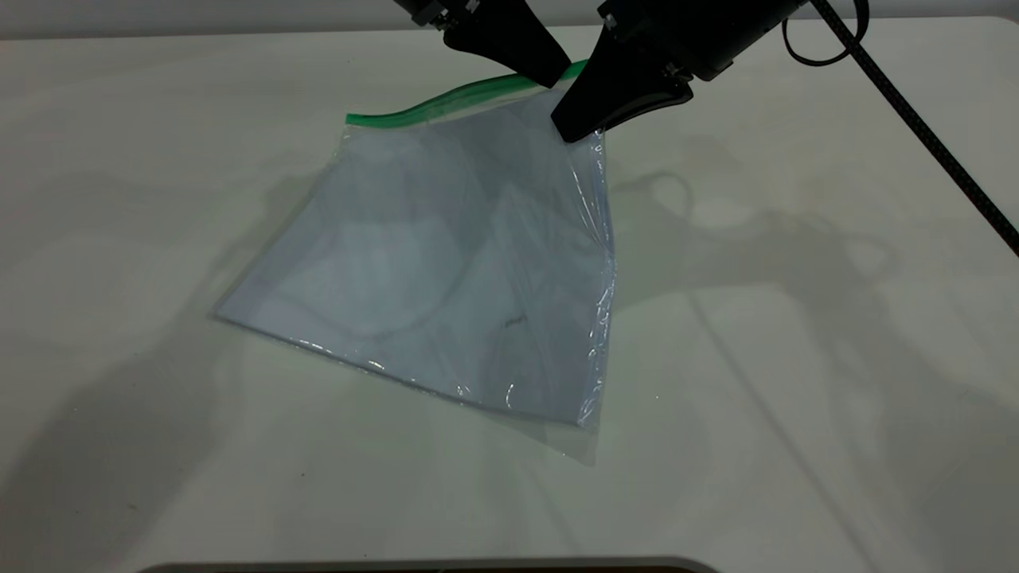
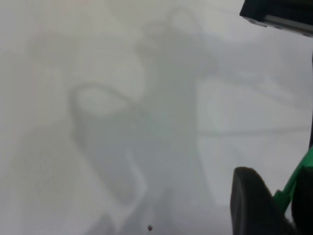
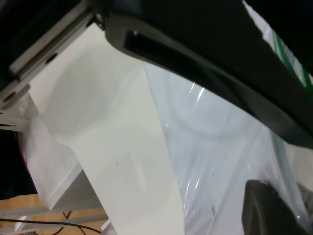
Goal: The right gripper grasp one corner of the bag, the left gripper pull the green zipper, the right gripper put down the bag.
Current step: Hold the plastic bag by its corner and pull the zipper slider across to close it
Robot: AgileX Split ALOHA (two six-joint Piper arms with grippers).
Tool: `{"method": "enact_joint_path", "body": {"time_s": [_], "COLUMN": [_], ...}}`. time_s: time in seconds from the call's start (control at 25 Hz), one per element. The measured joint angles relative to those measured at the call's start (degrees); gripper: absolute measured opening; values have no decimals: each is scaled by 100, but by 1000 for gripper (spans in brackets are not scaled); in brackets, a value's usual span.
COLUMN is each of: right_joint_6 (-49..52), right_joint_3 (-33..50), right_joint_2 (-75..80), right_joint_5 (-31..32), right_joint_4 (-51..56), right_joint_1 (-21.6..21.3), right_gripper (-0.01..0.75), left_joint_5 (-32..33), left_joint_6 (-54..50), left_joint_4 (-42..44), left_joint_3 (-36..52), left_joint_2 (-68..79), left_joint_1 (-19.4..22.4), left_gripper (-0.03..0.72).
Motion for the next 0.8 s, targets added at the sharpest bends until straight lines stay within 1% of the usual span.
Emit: {"method": "enact_joint_path", "body": {"time_s": [0.08, 0.36, 0.8], "right_joint_6": [0, -6, -43], "right_joint_3": [0, -7, -18], "right_joint_2": [0, 0, 0], "right_joint_5": [0, 6, 136], "right_joint_4": [43, 79, 153], "right_joint_1": [0, 0, -235], "right_gripper": [34, 34, 34], "left_joint_5": [0, 25, -125], "left_joint_6": [0, 66, 255], "left_joint_4": [0, 35, -132], "left_joint_3": [0, 0, 0], "left_joint_2": [0, 0, 0], "left_joint_1": [0, 0, 30], "left_gripper": [220, 69, 59]}}
